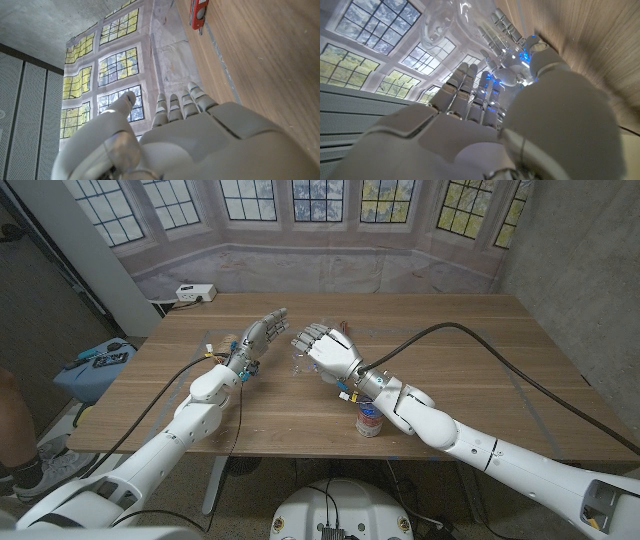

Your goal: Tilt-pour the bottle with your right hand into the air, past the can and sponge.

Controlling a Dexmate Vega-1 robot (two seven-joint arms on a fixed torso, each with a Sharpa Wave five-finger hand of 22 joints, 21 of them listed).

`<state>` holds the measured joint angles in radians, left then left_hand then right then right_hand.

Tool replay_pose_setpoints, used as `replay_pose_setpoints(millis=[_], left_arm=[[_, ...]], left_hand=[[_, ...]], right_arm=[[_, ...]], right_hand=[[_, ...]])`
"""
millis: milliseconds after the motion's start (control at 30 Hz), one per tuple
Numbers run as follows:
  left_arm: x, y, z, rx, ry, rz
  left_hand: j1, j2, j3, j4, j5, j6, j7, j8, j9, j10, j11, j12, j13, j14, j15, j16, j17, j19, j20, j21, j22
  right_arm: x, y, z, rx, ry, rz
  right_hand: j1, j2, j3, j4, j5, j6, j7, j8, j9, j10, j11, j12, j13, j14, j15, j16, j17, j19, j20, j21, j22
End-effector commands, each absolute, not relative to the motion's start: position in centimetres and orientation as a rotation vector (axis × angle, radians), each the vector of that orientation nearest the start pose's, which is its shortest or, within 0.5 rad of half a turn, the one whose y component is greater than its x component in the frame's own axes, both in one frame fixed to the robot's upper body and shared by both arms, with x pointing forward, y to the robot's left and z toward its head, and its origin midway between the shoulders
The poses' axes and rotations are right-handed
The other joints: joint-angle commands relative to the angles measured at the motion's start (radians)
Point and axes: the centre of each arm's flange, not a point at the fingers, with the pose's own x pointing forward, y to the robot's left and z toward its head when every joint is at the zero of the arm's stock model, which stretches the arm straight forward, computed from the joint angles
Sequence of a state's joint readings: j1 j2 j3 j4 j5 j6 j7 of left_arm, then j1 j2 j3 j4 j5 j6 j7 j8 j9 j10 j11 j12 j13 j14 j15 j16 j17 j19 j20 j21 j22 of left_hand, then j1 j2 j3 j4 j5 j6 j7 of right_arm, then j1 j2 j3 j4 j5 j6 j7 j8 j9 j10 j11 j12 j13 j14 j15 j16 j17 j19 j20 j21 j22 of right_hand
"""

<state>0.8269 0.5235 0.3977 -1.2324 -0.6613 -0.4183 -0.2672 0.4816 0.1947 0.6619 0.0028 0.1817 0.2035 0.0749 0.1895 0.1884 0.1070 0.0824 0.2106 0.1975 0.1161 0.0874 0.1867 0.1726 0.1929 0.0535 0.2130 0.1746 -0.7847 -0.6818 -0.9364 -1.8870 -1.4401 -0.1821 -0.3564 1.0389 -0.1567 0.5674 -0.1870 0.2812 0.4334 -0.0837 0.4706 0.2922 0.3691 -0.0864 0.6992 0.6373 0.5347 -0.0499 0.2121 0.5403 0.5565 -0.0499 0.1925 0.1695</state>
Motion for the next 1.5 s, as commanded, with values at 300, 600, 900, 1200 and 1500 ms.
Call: replay_pose_setpoints(millis=[300, 600, 900, 1200, 1500], left_arm=[[63.7, 28.0, -3.5, 0.060, -0.678, -0.394], [63.6, 28.3, -3.2, 0.070, -0.691, -0.379], [63.8, 28.2, -3.1, 0.068, -0.694, -0.388], [64.0, 28.4, -3.2, 0.063, -0.691, -0.389], [64.3, 28.5, -3.1, 0.065, -0.689, -0.394]], left_hand=[[0.013, -0.001, -0.001, 0.000, 0.004, 0.003, -0.003, -0.001, 0.003, -0.005, 0.001, -0.001, 0.004, -0.006, -0.003, -0.003, 0.003, 0.006, -0.002, -0.002, 0.002], [0.014, -0.001, -0.001, 0.000, 0.005, 0.004, -0.003, -0.001, 0.003, -0.004, -0.001, -0.001, 0.004, -0.006, -0.003, -0.003, 0.002, 0.005, -0.002, -0.004, 0.002], [0.015, 0.000, -0.002, 0.000, 0.005, 0.003, -0.004, -0.001, 0.003, -0.003, 0.001, 0.000, 0.004, -0.008, -0.004, -0.003, 0.002, 0.005, -0.002, -0.005, 0.002], [0.015, 0.000, -0.003, 0.000, 0.005, 0.003, -0.003, -0.001, 0.003, -0.003, 0.000, 0.000, 0.004, -0.008, -0.003, -0.003, 0.002, 0.005, -0.002, -0.005, 0.002], [0.016, 0.000, -0.003, 0.000, 0.005, 0.003, -0.002, -0.001, 0.003, -0.004, 0.001, 0.000, 0.004, -0.009, -0.003, -0.003, 0.002, 0.004, -0.002, -0.006, 0.002]], right_arm=[[48.6, -2.7, -4.6, -1.580, -1.349, -0.054], [47.9, -2.5, -4.4, -1.465, -1.265, 0.027], [47.3, -2.3, -4.1, -1.366, -1.181, 0.105], [47.1, -2.7, -3.9, -1.237, -1.082, 0.201], [47.1, -3.0, -4.0, -1.093, -0.986, 0.285]], right_hand=[[-0.013, 0.000, 0.028, 0.031, 0.004, 0.008, 0.001, 0.003, -0.001, 0.016, -0.014, 0.004, 0.004, 0.005, -0.149, -0.003, 0.005, 0.007, -0.035, 0.005, 0.005], [-0.015, 0.002, 0.030, 0.029, 0.004, 0.008, 0.005, 0.003, -0.003, 0.013, -0.008, 0.005, 0.005, 0.003, -0.145, -0.005, 0.008, 0.005, -0.035, 0.004, 0.005], [-0.016, 0.004, 0.033, 0.028, 0.003, 0.007, 0.011, 0.002, -0.004, 0.013, 0.001, 0.005, 0.003, 0.001, -0.139, -0.006, 0.011, 0.003, -0.031, 0.004, 0.006], [-0.015, 0.007, 0.033, 0.027, 0.002, 0.010, 0.014, 0.003, -0.006, 0.014, 0.006, 0.005, 0.001, 0.001, -0.135, -0.004, 0.016, 0.002, -0.028, 0.004, 0.006], [-0.007, 0.011, 0.028, 0.024, -0.002, 0.012, 0.019, 0.003, -0.009, 0.013, 0.013, 0.007, 0.003, -0.003, -0.128, 0.000, 0.025, -0.001, -0.025, 0.004, 0.006]])
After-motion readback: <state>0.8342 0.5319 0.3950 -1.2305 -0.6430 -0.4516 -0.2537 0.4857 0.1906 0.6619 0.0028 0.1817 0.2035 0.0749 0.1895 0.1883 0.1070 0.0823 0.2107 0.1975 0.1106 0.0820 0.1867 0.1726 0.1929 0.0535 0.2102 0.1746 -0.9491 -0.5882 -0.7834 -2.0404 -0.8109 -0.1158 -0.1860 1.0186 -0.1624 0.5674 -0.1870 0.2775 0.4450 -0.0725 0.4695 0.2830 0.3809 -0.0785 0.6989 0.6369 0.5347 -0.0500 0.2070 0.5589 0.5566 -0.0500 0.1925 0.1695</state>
